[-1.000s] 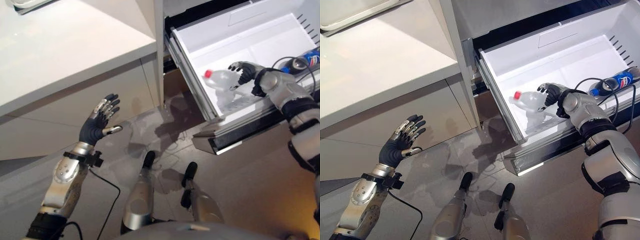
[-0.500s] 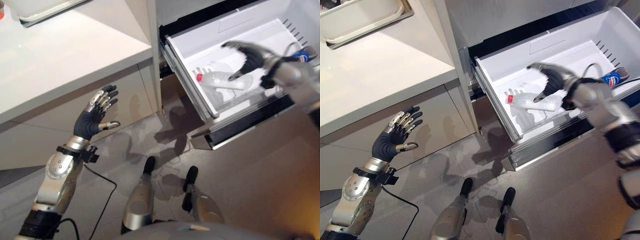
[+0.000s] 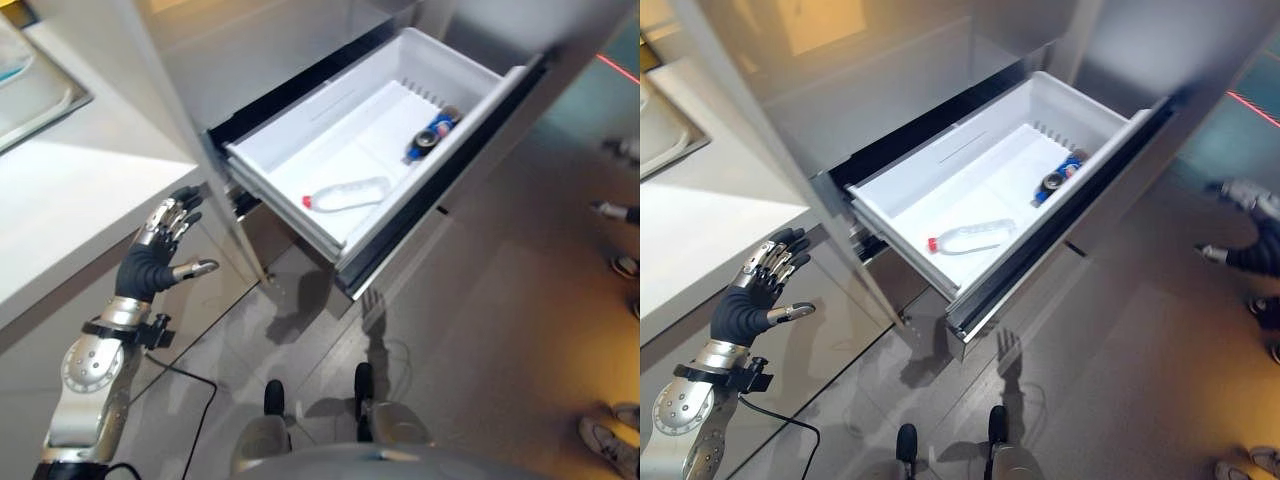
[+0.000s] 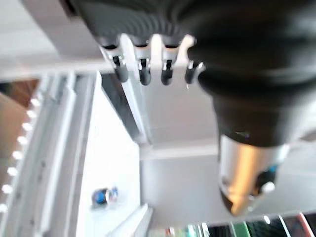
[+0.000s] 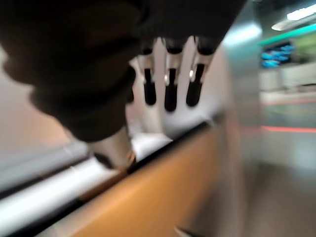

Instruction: Take the drinks into the refrigerator

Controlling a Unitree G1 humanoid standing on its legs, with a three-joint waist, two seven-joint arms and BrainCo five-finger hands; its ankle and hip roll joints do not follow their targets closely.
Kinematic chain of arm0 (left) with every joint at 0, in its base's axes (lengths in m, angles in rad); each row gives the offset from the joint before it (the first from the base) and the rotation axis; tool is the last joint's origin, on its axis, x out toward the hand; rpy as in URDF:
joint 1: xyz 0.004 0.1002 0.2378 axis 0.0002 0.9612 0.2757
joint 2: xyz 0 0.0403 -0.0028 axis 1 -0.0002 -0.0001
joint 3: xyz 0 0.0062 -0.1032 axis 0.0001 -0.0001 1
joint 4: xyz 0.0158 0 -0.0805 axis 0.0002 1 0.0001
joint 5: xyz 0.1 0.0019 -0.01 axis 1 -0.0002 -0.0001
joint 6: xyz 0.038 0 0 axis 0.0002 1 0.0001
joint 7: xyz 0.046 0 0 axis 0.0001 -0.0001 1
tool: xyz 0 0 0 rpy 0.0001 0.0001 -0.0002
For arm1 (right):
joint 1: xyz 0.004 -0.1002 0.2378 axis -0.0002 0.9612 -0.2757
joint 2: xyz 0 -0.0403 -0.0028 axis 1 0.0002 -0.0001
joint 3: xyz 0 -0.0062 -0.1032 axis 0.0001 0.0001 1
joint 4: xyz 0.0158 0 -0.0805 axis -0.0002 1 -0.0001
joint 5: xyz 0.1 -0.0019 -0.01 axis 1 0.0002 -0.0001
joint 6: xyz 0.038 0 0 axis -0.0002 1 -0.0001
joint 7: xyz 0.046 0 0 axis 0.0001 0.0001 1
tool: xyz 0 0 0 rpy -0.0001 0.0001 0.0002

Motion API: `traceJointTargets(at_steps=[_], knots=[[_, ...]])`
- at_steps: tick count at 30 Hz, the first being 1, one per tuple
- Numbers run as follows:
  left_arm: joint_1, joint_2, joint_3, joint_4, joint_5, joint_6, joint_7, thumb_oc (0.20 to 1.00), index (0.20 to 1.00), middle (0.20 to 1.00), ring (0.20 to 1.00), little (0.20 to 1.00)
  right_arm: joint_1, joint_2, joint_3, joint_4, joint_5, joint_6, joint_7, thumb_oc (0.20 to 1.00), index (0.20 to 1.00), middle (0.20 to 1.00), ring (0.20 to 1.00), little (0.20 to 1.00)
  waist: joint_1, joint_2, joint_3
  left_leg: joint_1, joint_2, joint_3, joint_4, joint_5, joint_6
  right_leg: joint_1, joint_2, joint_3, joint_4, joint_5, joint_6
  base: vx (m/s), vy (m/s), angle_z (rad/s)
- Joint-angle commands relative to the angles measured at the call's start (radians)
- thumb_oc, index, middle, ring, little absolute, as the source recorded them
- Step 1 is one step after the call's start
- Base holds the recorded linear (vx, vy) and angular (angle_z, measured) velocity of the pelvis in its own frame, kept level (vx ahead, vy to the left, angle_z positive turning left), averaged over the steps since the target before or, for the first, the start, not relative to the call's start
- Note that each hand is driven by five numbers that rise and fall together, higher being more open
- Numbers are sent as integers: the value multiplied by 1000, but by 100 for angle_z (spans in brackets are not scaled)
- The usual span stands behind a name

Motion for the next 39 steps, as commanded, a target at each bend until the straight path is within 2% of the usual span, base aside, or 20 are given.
traceJointTargets(at_steps=[1,6,8,9,10,12,14,15,19,24,26,29,32,33,36,39], knots=[[21,8,33,-37,47,-40,-7,1000,1000,1000,1000,1000,-75,36,189,160,-85,15,56,200,200,200,200,200,3,4,-35,14,-58,-8,32,-105,79,-7,-9,-15,122,-124,47,21,8,-13],[-3,-2,5,-38,36,-51,0,1000,1000,1000,1000,1000,-256,102,518,349,-152,28,93,200,200,200,200,200,25,17,-32,19,-62,-9,35,-104,81,0,-15,-11,118,-124,45,5,2,-2],[-11,-2,-2,-38,34,-54,4,1000,1000,1000,1000,1000,-293,119,570,382,-161,28,95,200,200,200,200,200,30,20,-30,19,-63,-13,33,-102,80,1,-16,-13,116,-125,44,1,-9,2],[-30,-2,-34,-42,32,-56,7,1000,1000,1000,1000,1000,-348,157,659,447,-173,38,97,200,200,200,200,200,52,30,-29,18,-64,-19,31,-98,79,4,-18,-20,116,-127,44,2,-26,5],[-43,2,-38,-39,33,-60,13,1000,1000,1000,1000,1000,-430,202,745,536,-180,36,74,200,200,200,200,200,51,30,-24,17,-64,-26,29,-94,78,6,-19,-27,117,-129,42,-1,-37,5],[-58,6,-56,-46,26,-62,19,1000,1000,1000,1000,1000,-514,254,844,586,-206,42,66,200,200,200,200,200,66,37,-20,14,-65,-42,25,-88,76,9,-21,-38,117,-133,39,3,-34,19],[-80,5,-89,-52,9,-67,33,1000,1000,1000,1000,1000,-604,316,932,620,-234,43,28,200,200,200,200,200,90,50,-13,8,-67,-61,23,-79,74,10,-24,-53,123,-137,35,4,-45,39],[-80,5,-87,-51,9,-67,33,1000,1000,1000,1000,1000,-609,320,936,626,-234,41,25,200,200,200,200,200,85,49,-12,7,-67,-63,23,-79,74,11,-25,-55,123,-138,35,-3,-42,41],[-109,29,-144,-61,-8,-70,37,1000,1000,1000,1000,1000,-776,379,1070,664,-274,31,-1,200,200,200,200,200,127,68,-7,-10,-73,-107,25,-65,67,13,-33,-94,131,-147,28,0,-55,42],[-135,43,-197,-69,-28,-72,46,1000,1000,1000,1000,1000,-995,428,1166,627,-258,19,-18,200,200,200,200,200,182,82,1,-31,-82,-162,31,-50,61,28,-41,-154,128,-154,23,8,-68,39],[-145,43,-213,-75,-47,-74,50,1000,1000,1000,1000,1000,-1086,458,1187,638,-232,24,-31,200,200,200,200,200,217,86,2,-43,-86,-185,32,-40,59,30,-44,-177,126,-155,21,-10,-79,27],[-144,42,-216,-74,-53,-75,55,1000,1000,1000,1000,1000,-1140,469,1197,636,-217,30,-35,200,200,200,200,200,233,88,5,-50,-86,-200,32,-36,58,31,-46,-195,129,-159,20,-12,-43,30],[-138,50,-207,-76,-68,-81,60,1000,1000,1000,1000,1000,-1226,456,1199,657,-191,35,-52,200,200,200,200,200,261,95,17,-63,-88,-226,33,-28,55,24,-48,-218,147,-171,16,-30,-44,19],[-139,49,-206,-76,-68,-81,60,1000,1000,1000,1000,1000,-1228,456,1199,658,-191,35,-53,200,200,200,200,200,258,94,15,-69,-90,-228,33,-23,56,20,-50,-221,145,-166,17,-55,-51,34],[-147,58,-202,-70,-92,-91,63,1000,1000,1000,1000,1000,-1325,453,1183,722,-153,45,-88,200,200,200,200,200,300,106,27,-94,-96,-265,33,-8,51,8,-61,-259,163,-175,13,-39,-51,31],[-158,61,-204,-52,-100,-95,62,1000,1000,1000,1000,1000,-1376,440,1184,730,-136,45,-98,200,200,200,200,200,318,113,31,-104,-101,-278,32,-1,49,7,-65,-279,165,-177,13,2,-28,36]])
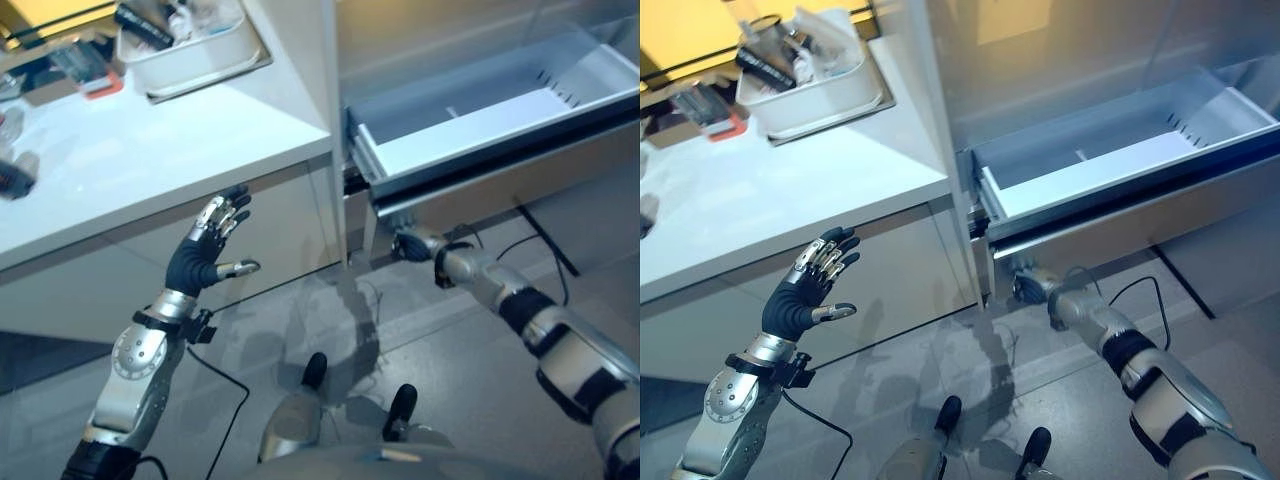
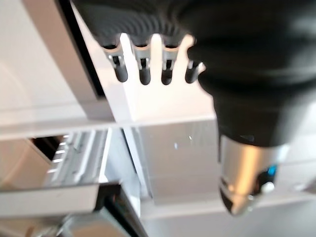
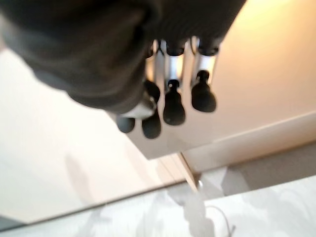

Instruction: Take the drinks into the refrigerator

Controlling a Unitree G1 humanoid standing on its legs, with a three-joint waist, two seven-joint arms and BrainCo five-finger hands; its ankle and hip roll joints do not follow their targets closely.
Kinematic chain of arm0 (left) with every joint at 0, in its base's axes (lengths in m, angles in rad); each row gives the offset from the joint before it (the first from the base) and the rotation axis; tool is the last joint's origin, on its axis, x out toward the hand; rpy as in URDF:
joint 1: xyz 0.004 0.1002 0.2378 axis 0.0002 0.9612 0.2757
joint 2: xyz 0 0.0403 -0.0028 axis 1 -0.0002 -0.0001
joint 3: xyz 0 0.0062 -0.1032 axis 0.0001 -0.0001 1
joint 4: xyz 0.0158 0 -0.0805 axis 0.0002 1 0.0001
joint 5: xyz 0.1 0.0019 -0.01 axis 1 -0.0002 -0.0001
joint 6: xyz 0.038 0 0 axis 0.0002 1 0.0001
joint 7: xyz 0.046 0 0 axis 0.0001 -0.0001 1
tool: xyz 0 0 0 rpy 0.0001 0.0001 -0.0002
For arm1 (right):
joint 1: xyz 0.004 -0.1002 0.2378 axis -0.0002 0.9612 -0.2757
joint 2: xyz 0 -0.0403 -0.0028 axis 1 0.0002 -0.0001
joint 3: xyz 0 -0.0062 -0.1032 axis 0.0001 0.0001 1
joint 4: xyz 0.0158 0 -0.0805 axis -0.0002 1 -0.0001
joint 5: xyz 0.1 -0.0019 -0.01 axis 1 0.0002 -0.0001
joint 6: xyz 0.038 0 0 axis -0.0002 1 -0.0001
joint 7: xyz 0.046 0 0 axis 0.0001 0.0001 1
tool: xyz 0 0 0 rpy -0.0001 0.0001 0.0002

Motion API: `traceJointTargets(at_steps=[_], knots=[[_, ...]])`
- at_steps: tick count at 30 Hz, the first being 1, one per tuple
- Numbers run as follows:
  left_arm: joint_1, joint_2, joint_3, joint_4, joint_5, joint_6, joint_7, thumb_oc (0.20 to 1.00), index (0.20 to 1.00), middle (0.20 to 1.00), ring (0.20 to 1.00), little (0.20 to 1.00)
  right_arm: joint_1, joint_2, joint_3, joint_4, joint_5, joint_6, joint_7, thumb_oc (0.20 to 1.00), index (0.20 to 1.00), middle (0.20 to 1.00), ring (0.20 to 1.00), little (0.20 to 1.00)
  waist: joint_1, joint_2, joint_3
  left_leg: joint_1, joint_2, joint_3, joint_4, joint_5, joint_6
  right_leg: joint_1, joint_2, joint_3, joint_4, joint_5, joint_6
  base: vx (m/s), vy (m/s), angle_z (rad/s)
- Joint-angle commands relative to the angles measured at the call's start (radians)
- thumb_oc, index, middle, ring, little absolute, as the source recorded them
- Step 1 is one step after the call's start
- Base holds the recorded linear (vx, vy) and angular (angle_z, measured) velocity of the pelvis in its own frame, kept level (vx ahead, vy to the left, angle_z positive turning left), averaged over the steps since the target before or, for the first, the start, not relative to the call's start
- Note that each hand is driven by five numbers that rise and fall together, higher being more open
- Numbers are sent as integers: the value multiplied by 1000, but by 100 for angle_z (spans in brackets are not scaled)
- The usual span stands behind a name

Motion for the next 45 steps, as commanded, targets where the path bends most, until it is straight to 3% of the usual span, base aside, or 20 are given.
traceJointTargets(at_steps=[1,7,10,15,19,22,23,24,25,30,37,42,45], knots=[[-59,58,-2,-42,-49,-71,11,1000,1000,1000,1000,1000,-248,22,-3,-17,85,-19,-79,200,200,200,200,200,54,-67,7,61,-110,45,15,-88,98,-17,-84,16,190,-158,37,11,-25,28],[-75,38,-17,-23,-44,-76,18,1000,1000,1000,1000,1000,-243,34,-23,-50,101,-16,-88,200,200,200,200,200,60,-65,8,63,-114,41,15,-89,101,-5,-88,3,182,-157,41,17,14,32],[-71,31,-8,-26,-16,-70,31,1000,1000,1000,1000,1000,-137,51,-48,-156,125,-18,-82,200,200,200,200,200,40,-75,9,74,-113,61,25,-106,109,5,-86,21,173,-153,44,1,67,17],[-67,17,5,-24,31,-74,55,1000,1000,1000,1000,1000,64,49,-126,-299,163,-37,-84,200,200,200,200,200,0,-94,9,81,-110,92,36,-120,114,9,-84,48,165,-145,46,-2,42,-27],[-46,-4,8,-4,79,-80,68,1000,1000,1000,1000,1000,372,7,-291,-426,239,-79,-93,200,200,200,200,200,-69,-119,-4,104,-99,120,41,-141,116,25,-77,72,158,-150,47,8,27,-16],[-41,-15,4,19,102,-86,74,1000,1000,1000,1000,1000,496,-4,-363,-464,260,-95,-95,200,200,200,200,200,-98,-126,-16,113,-96,125,39,-144,114,36,-73,75,150,-150,47,9,15,-22],[-38,-20,1,32,115,-91,80,1000,1000,1000,1000,1000,562,-8,-404,-481,269,-103,-101,608,608,608,608,608,-113,-129,-27,114,-95,128,37,-142,116,40,-74,75,143,-144,49,30,19,-6],[-35,-25,4,40,123,-95,85,1000,1000,1000,1000,1000,604,5,-432,-486,292,-112,-102,890,890,890,890,890,-127,-131,-34,119,-94,133,36,-144,116,44,-72,77,139,-143,49,36,39,-16],[-26,-39,4,70,136,-102,91,1000,1000,1000,1000,1000,720,21,-503,-526,356,-132,-82,1000,1000,1000,1000,1000,-153,-133,-52,135,-88,146,30,-148,115,57,-68,89,125,-139,51,33,37,-17],[-4,-80,22,168,165,-116,113,1000,1000,1000,1000,1000,896,71,-634,-558,471,-164,-64,1000,1000,1000,1000,1000,-203,-133,-86,165,-78,177,10,-150,115,70,-59,114,103,-128,55,11,17,-33],[36,-108,21,346,193,-124,93,1000,1000,1000,1000,1000,983,86,-675,-481,480,-160,-47,1000,1000,1000,1000,1000,-230,-132,-115,204,-69,215,-3,-159,112,90,-50,144,91,-123,57,11,4,-17],[35,-157,-20,723,290,-102,115,1000,1000,1000,1000,1000,959,115,-623,-211,449,-143,-68,1000,1000,1000,1000,1000,-240,-128,-123,213,-67,256,-11,-153,108,82,-41,194,64,-97,62,-54,9,-27],[13,-211,-19,976,321,-58,128,1000,1000,1000,1000,1000,925,142,-603,-56,435,-118,-81,1000,1000,1000,1000,1000,-241,-124,-123,213,-69,282,-19,-150,108,75,-38,221,43,-81,65,-51,15,-25]])
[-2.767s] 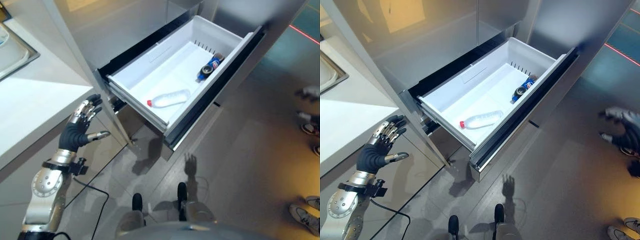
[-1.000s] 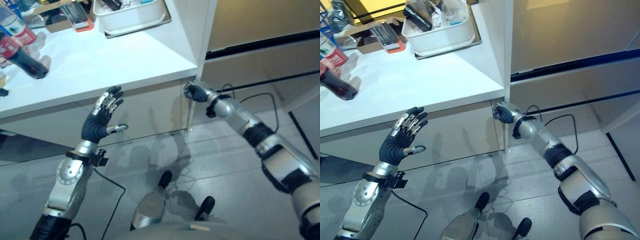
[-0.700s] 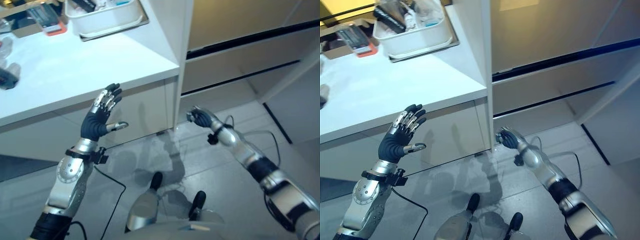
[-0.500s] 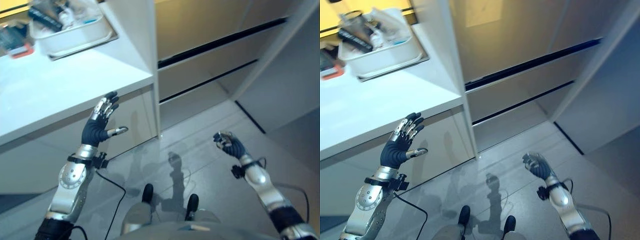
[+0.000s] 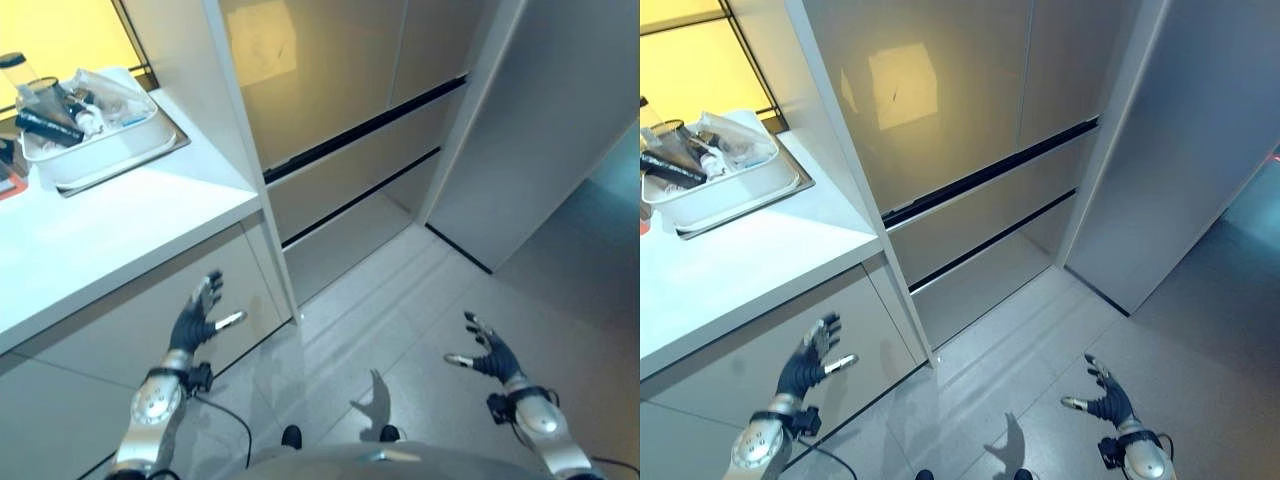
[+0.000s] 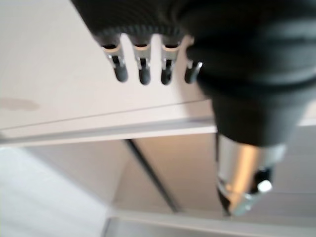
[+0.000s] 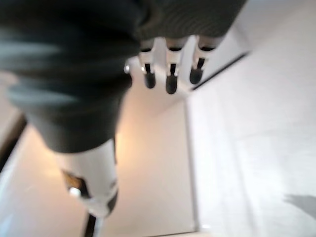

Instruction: Take the drinks into the refrigerator

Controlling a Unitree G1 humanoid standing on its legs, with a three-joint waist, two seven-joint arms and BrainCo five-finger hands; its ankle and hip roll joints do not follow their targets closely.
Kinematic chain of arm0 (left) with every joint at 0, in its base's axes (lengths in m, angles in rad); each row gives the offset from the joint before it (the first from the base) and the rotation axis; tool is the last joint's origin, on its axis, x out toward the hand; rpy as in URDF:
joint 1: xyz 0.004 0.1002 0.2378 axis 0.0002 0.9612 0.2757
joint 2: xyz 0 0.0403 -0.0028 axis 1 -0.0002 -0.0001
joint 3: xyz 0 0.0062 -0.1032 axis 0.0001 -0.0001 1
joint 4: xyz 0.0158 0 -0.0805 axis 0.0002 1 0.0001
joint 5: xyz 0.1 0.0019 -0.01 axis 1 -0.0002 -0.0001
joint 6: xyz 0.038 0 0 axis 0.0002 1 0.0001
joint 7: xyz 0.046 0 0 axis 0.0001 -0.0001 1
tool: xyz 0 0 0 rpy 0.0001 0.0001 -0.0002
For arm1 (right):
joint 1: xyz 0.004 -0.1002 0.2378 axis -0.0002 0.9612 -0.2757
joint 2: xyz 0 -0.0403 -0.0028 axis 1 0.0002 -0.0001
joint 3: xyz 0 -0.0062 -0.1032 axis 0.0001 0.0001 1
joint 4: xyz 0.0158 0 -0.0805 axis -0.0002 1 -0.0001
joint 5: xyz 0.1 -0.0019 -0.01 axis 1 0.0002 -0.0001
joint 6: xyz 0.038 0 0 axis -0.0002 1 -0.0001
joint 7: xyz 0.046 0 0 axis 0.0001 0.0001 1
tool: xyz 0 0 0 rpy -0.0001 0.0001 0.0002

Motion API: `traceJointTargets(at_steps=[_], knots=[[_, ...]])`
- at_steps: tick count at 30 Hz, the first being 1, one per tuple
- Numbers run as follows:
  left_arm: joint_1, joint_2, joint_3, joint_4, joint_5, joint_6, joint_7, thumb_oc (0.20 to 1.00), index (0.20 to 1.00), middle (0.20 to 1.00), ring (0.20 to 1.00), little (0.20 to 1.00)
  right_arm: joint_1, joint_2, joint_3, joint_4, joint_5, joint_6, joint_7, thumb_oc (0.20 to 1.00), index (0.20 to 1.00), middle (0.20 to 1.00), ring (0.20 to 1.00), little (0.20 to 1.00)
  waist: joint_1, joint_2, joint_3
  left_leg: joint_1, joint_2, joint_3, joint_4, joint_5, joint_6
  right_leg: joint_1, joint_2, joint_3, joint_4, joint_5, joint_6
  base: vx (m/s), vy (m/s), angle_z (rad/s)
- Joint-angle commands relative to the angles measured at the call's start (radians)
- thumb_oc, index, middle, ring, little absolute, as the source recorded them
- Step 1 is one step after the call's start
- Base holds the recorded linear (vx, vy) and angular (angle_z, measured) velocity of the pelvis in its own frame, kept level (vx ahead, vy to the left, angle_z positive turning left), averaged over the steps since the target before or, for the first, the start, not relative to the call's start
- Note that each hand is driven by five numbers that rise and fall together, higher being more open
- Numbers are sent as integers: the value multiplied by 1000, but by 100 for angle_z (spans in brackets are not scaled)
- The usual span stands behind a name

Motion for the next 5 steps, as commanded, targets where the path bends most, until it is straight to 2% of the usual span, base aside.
traceJointTargets(at_steps=[1,3,5], knots=[[-46,-39,14,179,99,17,28,1000,1000,1000,1000,1000,-69,8,30,67,-9,1,-29,1000,1000,1000,1000,1000,-3,-15,17,-3,-59,32,28,-99,62,-20,-9,1,44,-57,25,-18,19,-25],[-83,-83,52,414,122,67,34,1000,1000,1000,1000,1000,-97,35,41,173,-18,22,-33,1000,1000,1000,1000,1000,-2,-15,13,4,-59,44,23,-98,62,-18,-7,9,38,-53,24,4,6,-33],[-102,-112,105,545,114,124,43,1000,1000,1000,1000,1000,-109,55,47,240,-35,46,-34,1000,1000,1000,1000,1000,-2,-15,8,14,-59,44,16,-98,61,-8,-4,9,34,-54,22,19,-12,-35]])
